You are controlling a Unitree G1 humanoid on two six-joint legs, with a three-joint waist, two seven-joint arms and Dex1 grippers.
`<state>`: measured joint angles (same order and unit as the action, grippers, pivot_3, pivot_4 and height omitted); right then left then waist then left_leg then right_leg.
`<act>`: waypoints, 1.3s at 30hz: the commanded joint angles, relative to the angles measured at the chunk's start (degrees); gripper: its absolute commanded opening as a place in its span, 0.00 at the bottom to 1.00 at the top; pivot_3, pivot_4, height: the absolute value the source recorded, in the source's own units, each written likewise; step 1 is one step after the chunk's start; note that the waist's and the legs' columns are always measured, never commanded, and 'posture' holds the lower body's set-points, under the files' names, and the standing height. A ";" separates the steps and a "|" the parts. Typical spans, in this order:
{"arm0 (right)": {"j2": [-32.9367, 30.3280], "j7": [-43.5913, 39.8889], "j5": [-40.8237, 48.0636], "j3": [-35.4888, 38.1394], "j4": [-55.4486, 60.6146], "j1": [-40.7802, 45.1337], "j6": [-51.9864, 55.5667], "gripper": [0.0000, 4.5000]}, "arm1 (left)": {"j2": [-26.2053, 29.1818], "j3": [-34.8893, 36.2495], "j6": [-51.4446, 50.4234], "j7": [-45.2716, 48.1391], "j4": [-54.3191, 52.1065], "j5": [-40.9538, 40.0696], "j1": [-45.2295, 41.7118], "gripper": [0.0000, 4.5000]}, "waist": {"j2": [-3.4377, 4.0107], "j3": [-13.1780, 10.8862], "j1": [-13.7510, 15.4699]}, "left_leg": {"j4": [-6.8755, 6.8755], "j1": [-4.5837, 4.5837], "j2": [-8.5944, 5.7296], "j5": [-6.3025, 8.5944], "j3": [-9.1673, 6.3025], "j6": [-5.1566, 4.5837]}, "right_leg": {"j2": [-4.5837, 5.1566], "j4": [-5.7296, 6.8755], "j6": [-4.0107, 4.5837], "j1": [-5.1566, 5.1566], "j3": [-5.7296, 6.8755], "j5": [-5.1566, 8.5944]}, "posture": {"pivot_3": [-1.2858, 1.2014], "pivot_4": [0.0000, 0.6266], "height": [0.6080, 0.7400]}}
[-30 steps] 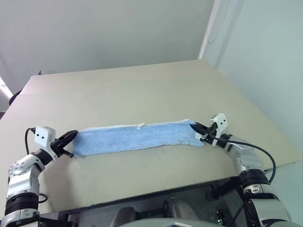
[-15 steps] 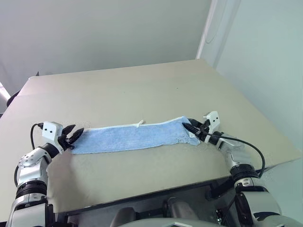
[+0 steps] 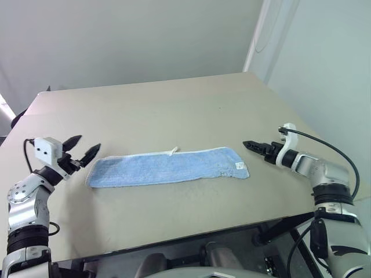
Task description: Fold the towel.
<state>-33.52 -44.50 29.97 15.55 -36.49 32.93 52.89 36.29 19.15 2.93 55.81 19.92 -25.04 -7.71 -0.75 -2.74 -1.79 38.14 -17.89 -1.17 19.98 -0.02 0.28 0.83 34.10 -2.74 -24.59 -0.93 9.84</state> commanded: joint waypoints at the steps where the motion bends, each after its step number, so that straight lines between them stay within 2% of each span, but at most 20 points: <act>1: -3.34 -4.06 3.60 0.36 1.71 0.64 10.37 0.99 | 1.28 -3.43 -4.56 3.58 -8.60 -1.31 1.80 0.86 | 0.03 -0.02 -0.24 | 0.01 -0.01 0.01 0.00 0.00 0.00 | -0.09 0.00 -0.01 0.00 0.00 0.01 | 0.52 0.00 1.00; 5: -4.81 -4.71 4.84 0.56 4.12 -2.91 16.49 0.99 | 0.62 -5.71 -6.66 5.56 -13.02 -1.82 4.00 0.86 | -0.01 0.01 -0.42 | 0.04 0.01 0.01 0.00 0.00 -0.01 | -0.19 0.01 0.02 0.02 0.00 0.05 | 0.52 0.00 1.00; 10: -5.56 -4.95 9.01 2.29 9.55 -7.40 26.32 0.99 | -1.43 -9.08 -5.25 5.29 -12.70 0.99 3.74 0.86 | -0.03 0.03 -0.56 | 0.04 0.08 0.01 0.00 0.01 -0.01 | -0.23 0.00 0.06 0.09 0.01 0.11 | 0.52 0.00 1.00; 17: -2.88 -2.84 11.02 1.55 14.06 -10.01 31.98 0.99 | -1.88 -10.72 -5.17 5.66 -12.94 1.90 3.44 0.86 | -0.16 0.10 -0.74 | 0.03 0.12 0.03 0.00 0.00 -0.01 | -0.27 0.00 0.08 0.11 0.01 0.13 | 0.52 0.00 1.00; 27: 4.74 -0.57 10.25 -0.14 12.39 -7.33 30.68 0.99 | -1.12 -11.02 -5.47 5.48 -12.35 2.90 2.60 0.86 | -0.45 0.23 -2.37 | 0.01 0.41 0.44 0.00 0.00 -0.01 | -0.69 0.01 0.13 0.29 0.02 0.16 | 0.52 0.00 1.00; 39: 11.16 1.71 7.51 -0.92 4.88 -0.46 26.58 0.99 | -0.69 -10.68 -5.01 4.91 -11.62 3.56 2.04 0.86 | -0.43 0.21 -4.49 | -0.05 0.60 1.79 0.00 -0.17 -0.01 | -2.38 0.04 0.16 0.21 -0.13 0.17 | 0.52 0.00 1.00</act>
<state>-24.07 -43.99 38.42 16.77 -29.95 31.81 79.99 34.84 7.63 -3.05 60.96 8.89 -21.68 -4.58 -1.18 -2.52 -6.27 38.10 -17.27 0.69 19.98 -0.22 0.28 -1.64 34.15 -2.57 -24.41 -1.05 10.01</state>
